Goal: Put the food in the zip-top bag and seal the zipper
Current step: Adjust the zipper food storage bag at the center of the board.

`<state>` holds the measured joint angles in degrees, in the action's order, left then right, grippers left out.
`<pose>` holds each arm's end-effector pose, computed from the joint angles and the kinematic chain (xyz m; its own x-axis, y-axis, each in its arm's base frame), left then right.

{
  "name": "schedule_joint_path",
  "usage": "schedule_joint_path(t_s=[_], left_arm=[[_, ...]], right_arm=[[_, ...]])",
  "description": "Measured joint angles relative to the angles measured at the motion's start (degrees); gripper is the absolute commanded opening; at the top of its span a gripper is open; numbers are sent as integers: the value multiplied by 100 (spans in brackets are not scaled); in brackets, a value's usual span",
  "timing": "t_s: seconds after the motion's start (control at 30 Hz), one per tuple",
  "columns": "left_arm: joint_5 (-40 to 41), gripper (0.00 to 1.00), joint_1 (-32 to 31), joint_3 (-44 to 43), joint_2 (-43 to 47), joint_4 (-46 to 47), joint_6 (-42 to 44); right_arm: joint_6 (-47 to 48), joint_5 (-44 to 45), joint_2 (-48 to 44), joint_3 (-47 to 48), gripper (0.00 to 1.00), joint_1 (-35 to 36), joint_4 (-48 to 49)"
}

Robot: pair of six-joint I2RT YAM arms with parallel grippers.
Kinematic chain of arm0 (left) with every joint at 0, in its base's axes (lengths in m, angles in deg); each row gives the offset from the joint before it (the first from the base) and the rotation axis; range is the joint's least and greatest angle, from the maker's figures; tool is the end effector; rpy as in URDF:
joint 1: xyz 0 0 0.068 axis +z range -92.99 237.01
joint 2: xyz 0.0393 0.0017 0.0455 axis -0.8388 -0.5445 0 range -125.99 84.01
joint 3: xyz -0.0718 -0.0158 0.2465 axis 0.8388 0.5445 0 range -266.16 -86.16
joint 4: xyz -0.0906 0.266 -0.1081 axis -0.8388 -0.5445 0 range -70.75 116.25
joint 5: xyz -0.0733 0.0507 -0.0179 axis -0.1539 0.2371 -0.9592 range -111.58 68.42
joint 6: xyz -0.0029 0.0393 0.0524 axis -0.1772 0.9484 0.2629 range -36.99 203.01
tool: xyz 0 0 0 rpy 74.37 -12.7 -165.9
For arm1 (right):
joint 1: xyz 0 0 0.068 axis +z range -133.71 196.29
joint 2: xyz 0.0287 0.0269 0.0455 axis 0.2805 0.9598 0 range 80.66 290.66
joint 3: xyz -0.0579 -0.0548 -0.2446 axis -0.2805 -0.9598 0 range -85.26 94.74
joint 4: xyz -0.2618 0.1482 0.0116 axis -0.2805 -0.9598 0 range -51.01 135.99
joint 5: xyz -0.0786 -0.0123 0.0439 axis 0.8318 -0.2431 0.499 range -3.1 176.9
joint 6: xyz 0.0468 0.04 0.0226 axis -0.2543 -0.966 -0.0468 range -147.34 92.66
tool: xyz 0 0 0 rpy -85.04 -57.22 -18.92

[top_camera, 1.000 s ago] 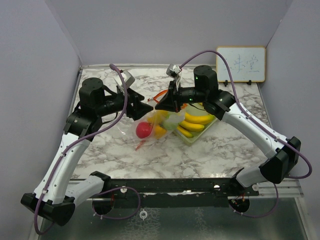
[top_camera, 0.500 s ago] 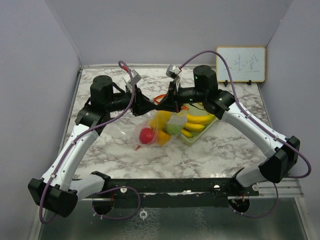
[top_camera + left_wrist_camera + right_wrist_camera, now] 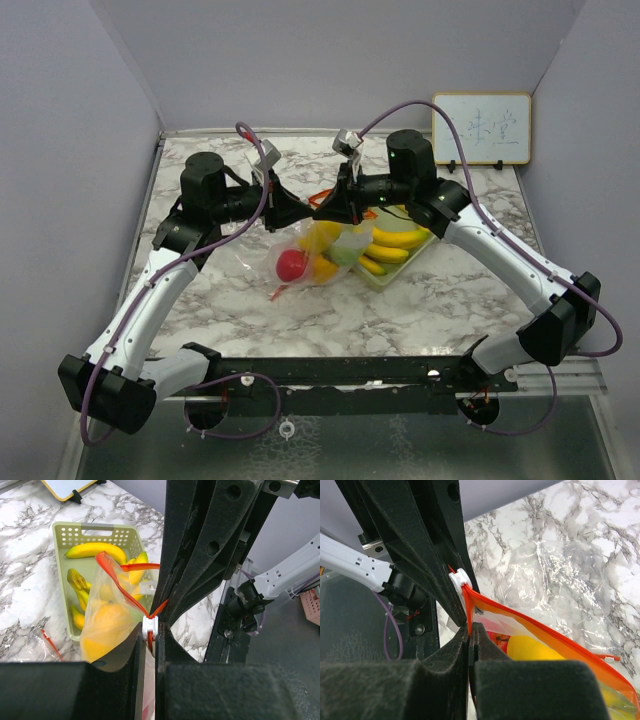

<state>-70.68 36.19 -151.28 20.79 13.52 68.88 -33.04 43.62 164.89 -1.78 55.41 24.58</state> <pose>0.2656 -0.1427 0.3840 -0.3966 -0.0203 -0.9178 0.8557 0.3538 -0.3776 0.2771 0.2710 0.3743 -0.3856 -0.2205 -0.8959 -0.9182 0.1869 0.3491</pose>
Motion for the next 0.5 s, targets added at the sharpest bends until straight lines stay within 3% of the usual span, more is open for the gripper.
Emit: schedule_joint_path(t_s=[0.13, 0.23, 0.47, 0.5], left_arm=[[9, 0, 35, 92, 2, -92, 184], [55, 0, 63, 339, 0, -258, 352], [70, 0, 127, 870, 39, -343, 610], [70, 0, 129, 868, 68, -369, 649]], right_arm=[[350, 144, 0, 173, 36, 4, -254], [658, 267, -44, 240, 46, 28, -289], [1425, 225, -422, -103, 52, 31, -260], [1526, 164, -538, -205, 58, 31, -227]])
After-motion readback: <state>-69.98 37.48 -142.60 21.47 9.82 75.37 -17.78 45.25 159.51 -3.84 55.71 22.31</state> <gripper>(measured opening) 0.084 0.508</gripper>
